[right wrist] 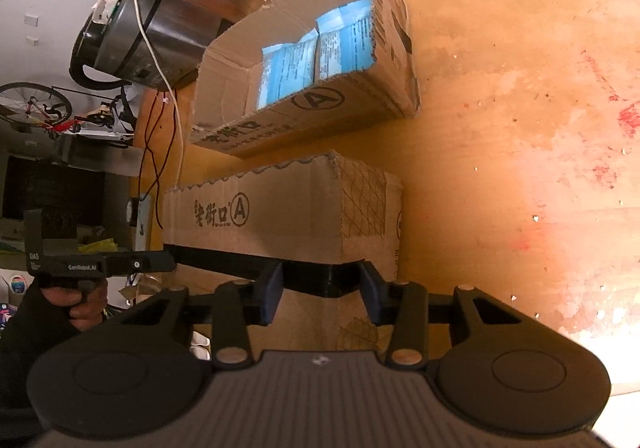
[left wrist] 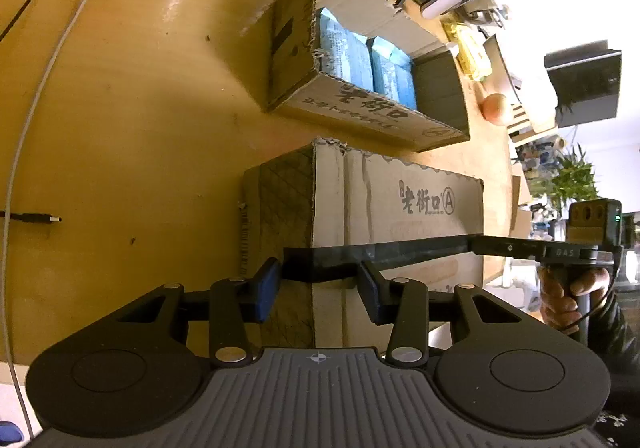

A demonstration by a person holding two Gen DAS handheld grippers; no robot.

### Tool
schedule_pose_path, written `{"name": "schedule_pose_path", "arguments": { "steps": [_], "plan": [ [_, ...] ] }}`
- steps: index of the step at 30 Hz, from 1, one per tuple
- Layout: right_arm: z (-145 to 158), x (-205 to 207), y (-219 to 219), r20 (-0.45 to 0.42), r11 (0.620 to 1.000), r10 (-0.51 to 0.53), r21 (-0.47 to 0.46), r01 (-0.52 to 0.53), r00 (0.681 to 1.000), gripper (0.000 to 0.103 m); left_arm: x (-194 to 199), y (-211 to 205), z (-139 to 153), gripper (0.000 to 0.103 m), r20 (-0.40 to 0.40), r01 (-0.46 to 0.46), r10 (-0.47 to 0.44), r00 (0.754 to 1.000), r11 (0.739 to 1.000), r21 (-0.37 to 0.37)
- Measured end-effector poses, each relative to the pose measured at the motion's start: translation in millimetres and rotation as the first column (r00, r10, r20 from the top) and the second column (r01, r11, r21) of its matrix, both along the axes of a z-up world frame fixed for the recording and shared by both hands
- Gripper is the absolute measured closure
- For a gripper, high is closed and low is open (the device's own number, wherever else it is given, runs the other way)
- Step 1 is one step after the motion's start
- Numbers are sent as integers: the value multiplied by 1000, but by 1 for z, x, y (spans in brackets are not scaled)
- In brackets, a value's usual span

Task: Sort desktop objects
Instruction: 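Bring both grippers to the closed cardboard box and grip its sides, then lift the closed box with both grippers and lower it onto the open box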

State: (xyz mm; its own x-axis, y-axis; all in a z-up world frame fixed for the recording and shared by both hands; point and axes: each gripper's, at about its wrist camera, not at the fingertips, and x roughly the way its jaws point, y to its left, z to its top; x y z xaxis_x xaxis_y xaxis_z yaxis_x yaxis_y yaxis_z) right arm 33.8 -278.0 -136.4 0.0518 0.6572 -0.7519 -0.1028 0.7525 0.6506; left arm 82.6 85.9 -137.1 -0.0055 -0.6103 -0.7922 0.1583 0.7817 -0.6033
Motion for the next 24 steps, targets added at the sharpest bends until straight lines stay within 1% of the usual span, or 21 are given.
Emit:
{"name": "schedule_pose_path", "arguments": {
  "steps": [6,9,14,19,24],
  "plan": [
    [19,-4,-5,-6,1000,-19,4,19,1000,67,-5,1,19,62,8,-9,9,1000,1000,-8],
    [32,-6,-5,-5,1000,-23,-8,23,1000,67,-8,-2,31,62,14,-3,3,1000,1000,-3],
    [56,-6,-9,-17,998,-58,-17,58,998,67,-10,-7,55,62,18,-13,13,1000,1000,3],
    [79,-3,-11,-19,996,-84,-27,84,996,67,-9,-16,81,62,20,4,-4,1000,1000,22],
    [93,5,-14,-19,996,-84,-33,83,996,67,0,-23,92,62,21,21,-22,1000,999,30]
  ]
}}
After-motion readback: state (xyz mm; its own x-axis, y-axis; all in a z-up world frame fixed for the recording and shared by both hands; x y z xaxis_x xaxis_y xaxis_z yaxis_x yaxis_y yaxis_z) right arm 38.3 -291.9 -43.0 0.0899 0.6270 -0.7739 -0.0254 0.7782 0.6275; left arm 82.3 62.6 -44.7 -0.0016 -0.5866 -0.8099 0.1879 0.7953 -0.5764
